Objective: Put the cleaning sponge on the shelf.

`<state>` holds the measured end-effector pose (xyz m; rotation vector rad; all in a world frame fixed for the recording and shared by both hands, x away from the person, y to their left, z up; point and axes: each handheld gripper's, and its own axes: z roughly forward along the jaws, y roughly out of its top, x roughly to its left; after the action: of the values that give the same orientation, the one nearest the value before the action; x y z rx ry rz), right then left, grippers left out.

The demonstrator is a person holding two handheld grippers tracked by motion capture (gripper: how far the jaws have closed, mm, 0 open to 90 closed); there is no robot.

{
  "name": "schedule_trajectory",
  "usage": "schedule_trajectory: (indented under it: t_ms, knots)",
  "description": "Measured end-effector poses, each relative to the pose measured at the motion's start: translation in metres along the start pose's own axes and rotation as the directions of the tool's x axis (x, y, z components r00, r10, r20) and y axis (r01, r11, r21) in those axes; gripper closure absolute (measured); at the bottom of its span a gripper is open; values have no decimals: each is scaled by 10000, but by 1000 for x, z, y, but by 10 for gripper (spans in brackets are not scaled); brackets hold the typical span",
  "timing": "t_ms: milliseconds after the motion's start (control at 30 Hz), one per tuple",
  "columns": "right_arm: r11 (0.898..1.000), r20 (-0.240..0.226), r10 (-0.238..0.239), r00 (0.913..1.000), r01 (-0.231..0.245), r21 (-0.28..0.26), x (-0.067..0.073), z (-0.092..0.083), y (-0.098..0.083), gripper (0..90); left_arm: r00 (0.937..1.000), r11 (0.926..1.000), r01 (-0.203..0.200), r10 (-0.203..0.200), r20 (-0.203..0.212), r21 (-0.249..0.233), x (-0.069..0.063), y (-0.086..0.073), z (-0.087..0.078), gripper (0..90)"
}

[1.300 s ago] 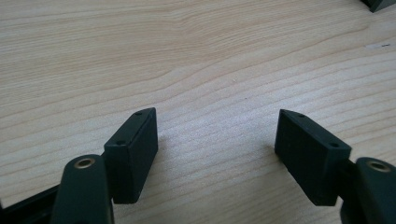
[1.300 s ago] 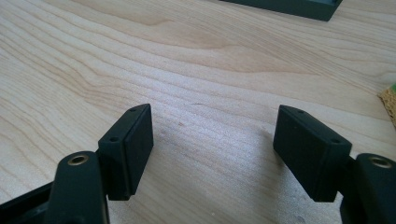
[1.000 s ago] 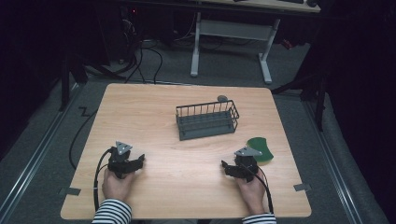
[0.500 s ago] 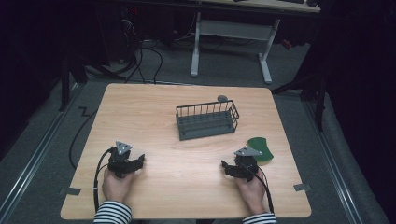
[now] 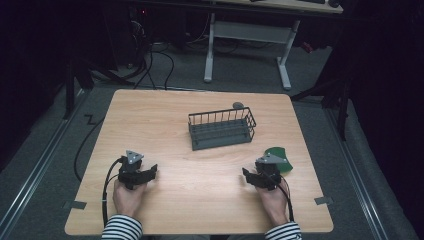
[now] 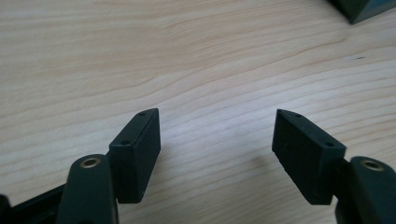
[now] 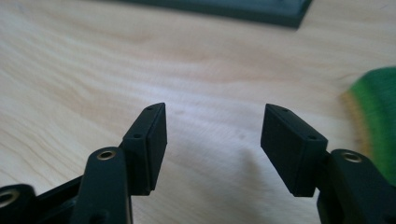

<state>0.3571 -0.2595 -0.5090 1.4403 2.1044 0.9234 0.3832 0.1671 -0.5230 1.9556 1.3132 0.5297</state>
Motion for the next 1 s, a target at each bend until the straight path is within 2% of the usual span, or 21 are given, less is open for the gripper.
schedule_trajectory:
  t_ms: [167, 333, 433, 600, 700, 867, 1000]
  knots:
    - [9984, -128, 410, 9991, -414, -395, -18, -18, 18, 456, 9987, 9996, -294, 294, 412, -17, -16, 17, -1, 384]
    - [9978, -95, 559, 9984, -562, -349, -35, -22, 35, 498, 9950, 9979, -649, 650, 760, -34, -30, 34, 0, 419]
    - [9963, -249, 776, 9967, -785, -355, -44, -22, 45, 522, 9930, 9984, -528, 546, 1047, -199, -35, 45, 2, 424]
    - [9960, -392, 885, 9953, -890, -119, -56, -19, 61, 548, 9846, 9987, -301, 366, 1708, -403, -43, 64, 4, 404]
    - [9957, -470, 920, 9946, -921, 6, -62, -17, 71, 557, 9823, 9977, -140, 260, 1855, -656, -48, 76, 6, 382]
    - [9968, -425, 791, 9960, -793, -46, -70, -15, 85, 596, 9810, 9966, -252, 399, 1898, -789, -56, 98, 8, 385]
    - [9946, -534, 1030, 9933, -1035, -77, -77, -9, 94, 602, 9818, 9962, -380, 519, 1827, -790, -62, 115, 13, 409]
